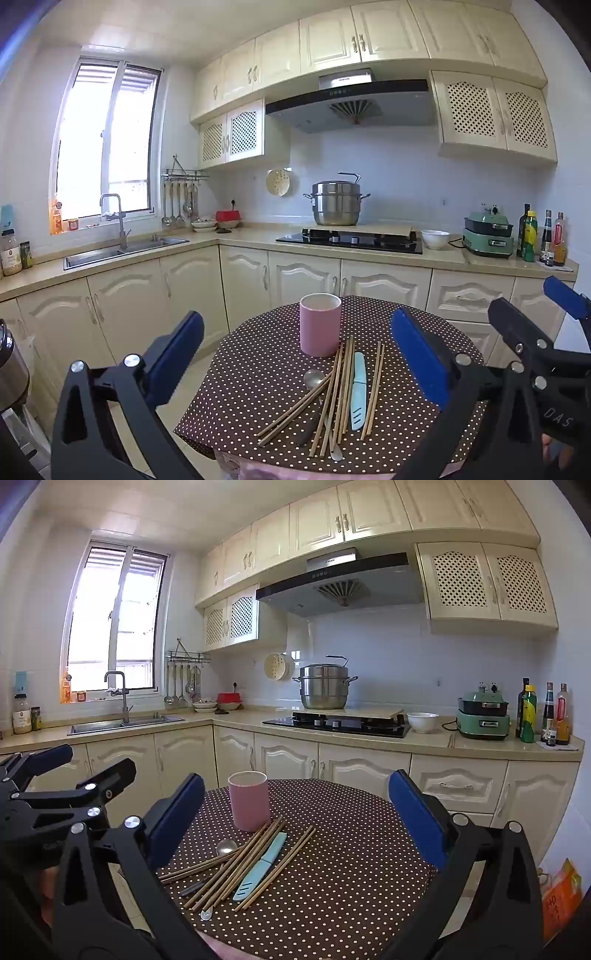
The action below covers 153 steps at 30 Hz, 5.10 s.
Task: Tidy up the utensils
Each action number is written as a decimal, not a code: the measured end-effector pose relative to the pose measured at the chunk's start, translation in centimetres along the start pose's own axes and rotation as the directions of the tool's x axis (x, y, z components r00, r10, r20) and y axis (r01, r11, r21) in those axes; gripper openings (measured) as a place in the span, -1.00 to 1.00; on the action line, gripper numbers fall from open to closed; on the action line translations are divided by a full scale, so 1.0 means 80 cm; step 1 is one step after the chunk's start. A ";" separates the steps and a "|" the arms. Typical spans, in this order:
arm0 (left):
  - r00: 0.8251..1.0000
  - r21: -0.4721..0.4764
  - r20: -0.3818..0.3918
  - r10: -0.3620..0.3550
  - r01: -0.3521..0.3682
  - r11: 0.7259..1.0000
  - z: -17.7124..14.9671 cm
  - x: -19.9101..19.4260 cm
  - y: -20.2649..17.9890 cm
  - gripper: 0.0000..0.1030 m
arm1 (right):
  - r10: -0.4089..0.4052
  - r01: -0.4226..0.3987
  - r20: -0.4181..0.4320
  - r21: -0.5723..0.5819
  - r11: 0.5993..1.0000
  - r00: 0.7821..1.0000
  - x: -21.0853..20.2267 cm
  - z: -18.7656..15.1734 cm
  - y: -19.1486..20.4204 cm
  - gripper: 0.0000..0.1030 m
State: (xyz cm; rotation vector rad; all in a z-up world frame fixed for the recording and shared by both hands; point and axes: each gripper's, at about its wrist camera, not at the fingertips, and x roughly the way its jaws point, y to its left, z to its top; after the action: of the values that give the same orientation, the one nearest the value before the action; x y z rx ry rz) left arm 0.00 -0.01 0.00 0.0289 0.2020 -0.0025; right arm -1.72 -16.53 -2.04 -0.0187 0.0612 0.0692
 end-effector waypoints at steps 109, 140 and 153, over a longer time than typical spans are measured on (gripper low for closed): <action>0.659 -0.047 -0.706 -0.259 0.321 0.946 -0.146 0.304 0.052 0.15 | 0.052 0.003 -0.575 0.094 0.996 0.817 0.211 -0.121 -0.040 0.89; 0.630 -0.095 -0.707 -0.320 0.364 0.926 -0.169 0.336 0.011 -0.91 | 0.181 -0.025 -0.785 0.207 0.978 0.593 0.332 -0.158 -0.050 0.06; 0.682 -0.267 -0.674 -0.282 0.131 0.955 -0.182 0.337 0.081 -0.91 | 0.114 -0.050 -0.866 0.102 0.994 0.487 0.402 -0.150 -0.023 -0.12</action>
State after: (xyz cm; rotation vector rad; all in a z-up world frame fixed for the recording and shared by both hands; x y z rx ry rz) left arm 23.54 6.94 -19.48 -0.2011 0.9909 -0.2052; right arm 29.71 -16.45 -16.00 0.0156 1.1220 0.1511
